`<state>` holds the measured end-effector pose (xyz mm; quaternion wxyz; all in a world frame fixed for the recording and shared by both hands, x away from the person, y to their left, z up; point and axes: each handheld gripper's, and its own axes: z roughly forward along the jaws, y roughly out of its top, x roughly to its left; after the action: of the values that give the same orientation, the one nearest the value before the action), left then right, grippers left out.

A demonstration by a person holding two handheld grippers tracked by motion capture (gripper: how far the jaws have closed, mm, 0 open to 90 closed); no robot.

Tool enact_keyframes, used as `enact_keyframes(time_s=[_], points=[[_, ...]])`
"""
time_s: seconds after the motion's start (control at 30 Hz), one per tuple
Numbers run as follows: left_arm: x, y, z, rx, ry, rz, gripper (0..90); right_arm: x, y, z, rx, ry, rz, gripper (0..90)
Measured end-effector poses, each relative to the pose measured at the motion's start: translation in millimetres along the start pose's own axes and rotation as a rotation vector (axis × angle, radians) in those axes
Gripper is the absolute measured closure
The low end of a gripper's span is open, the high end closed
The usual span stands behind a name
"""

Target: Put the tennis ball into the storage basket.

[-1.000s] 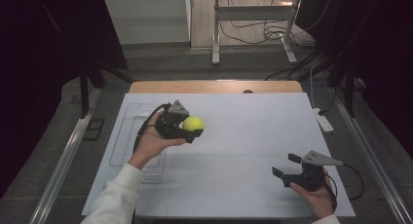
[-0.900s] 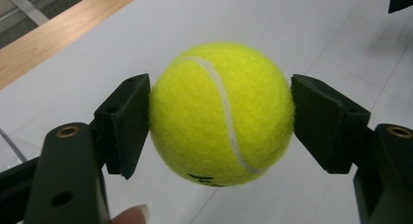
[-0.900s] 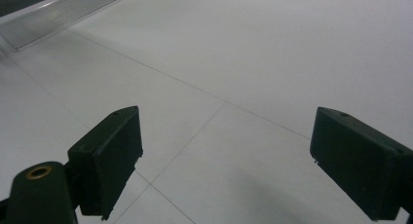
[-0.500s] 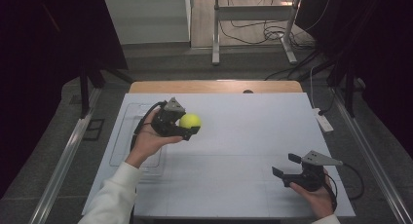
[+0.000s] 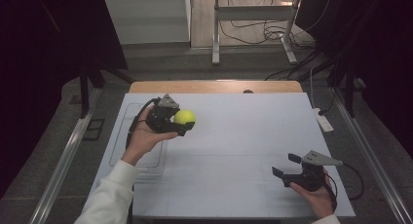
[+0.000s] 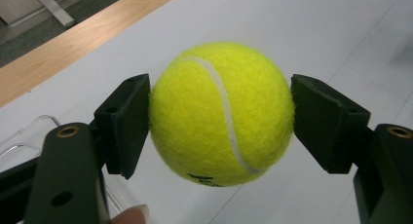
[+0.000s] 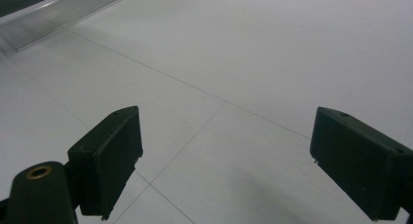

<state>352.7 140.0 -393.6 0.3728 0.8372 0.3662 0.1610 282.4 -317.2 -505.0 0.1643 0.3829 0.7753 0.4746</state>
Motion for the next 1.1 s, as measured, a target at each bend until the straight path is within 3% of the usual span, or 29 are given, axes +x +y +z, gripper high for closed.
enact_keyframes(time_s=[1.1], points=[[19.7,-1.3,-13.3,-0.034,0.063,-0.05,26.8,-0.3,-0.2,0.3,0.001,-0.001,0.0,11.8]])
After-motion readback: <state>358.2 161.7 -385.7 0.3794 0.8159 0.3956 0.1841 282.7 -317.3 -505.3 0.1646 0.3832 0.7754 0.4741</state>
